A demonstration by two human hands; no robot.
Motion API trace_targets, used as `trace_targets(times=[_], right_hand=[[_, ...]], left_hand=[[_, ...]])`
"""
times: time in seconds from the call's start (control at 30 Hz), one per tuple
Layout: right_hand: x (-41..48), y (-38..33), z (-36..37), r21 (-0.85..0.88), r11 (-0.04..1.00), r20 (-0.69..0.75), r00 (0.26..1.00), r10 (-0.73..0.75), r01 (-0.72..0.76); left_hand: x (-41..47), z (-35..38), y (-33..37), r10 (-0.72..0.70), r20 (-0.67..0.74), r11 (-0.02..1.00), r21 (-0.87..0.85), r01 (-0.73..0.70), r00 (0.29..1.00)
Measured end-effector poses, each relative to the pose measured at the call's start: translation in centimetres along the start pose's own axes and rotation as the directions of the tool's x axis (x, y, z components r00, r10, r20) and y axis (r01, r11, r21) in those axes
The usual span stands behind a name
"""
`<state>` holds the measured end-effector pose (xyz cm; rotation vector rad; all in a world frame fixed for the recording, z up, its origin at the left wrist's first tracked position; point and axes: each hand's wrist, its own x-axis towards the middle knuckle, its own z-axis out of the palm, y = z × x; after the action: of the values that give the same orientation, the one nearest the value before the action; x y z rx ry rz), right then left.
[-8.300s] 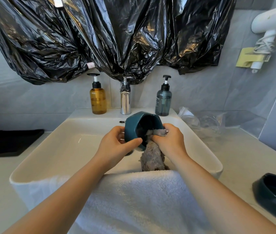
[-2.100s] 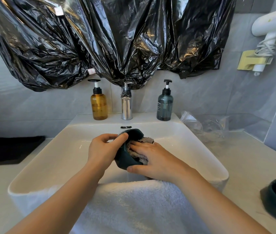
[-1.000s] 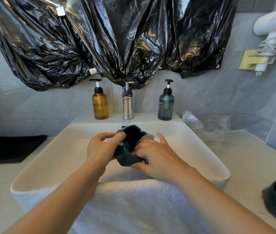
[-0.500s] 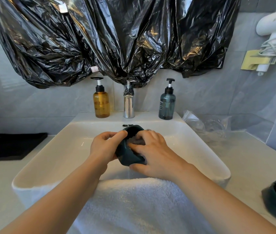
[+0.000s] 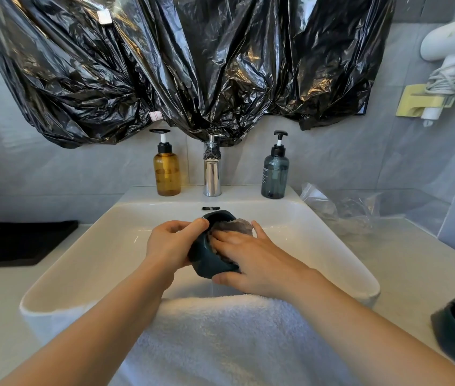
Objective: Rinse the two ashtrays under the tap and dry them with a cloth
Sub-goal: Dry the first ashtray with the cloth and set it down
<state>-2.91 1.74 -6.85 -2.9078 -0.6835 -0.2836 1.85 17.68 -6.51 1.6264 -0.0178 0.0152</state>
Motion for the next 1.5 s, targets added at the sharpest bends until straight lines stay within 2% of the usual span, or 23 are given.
trace_targets(times=[0.2,0.37,0.53,0.67,0.73,0.9,1.13,1.23,1.4,1.5], right_hand=[[0.1,-0.2,0.2,-0.116,0.985,-0.02,0.992,0.127,-0.129],[-0.2,-0.7,-0.5,-0.14,0.986,-0.083,0.993,0.084,-0.095],[0.0,-0.3,-0.1,-0.018,0.999,-0.078,0.997,0.029,-0.03],[-0.1,0.5,0.7,0.239,0.971,-0.162,0.985,0.065,-0.025],[-0.1,0.8,0.7,0.302,0.953,-0.188,0.979,0.076,-0.016],[-0.4,0.1,0.1,0.348,0.937,-0.148,0.987,0.067,-0.012],[0.0,-0.2,0.5,0.224,0.974,-0.03,0.998,0.052,-0.044],[0.0,-0.4,0.3,0.279,0.96,-0.007,0.999,0.039,-0.035],[-0.1,0.0,0.2,0.461,0.887,-0.064,0.997,0.041,-0.007],[-0.1,0.1,0.1,0.508,0.861,-0.079,0.995,0.069,-0.019]], left_hand=[[0.2,0.3,0.0,0.047,-0.015,0.999,0.023,-0.047,0.999],[0.3,0.2,-0.2,0.043,-0.066,0.998,0.047,-0.04,0.997],[0.1,0.4,-0.1,0.062,-0.055,0.994,0.093,-0.057,0.997],[-0.1,0.5,0.1,0.04,-0.047,0.999,0.017,-0.04,0.998],[-0.2,0.5,0.2,0.035,-0.055,0.999,-0.013,-0.035,0.998],[-0.3,0.4,0.3,0.029,-0.052,0.999,-0.045,-0.031,0.998],[-0.2,0.5,0.2,0.056,-0.016,0.998,0.025,-0.055,0.998],[-0.1,0.6,0.1,0.04,-0.009,0.999,0.025,-0.039,0.999],[-0.1,0.7,0.1,0.022,-0.022,1.0,0.015,-0.021,1.0],[-0.1,0.6,0.1,0.013,-0.04,1.0,-0.008,-0.014,0.999]])
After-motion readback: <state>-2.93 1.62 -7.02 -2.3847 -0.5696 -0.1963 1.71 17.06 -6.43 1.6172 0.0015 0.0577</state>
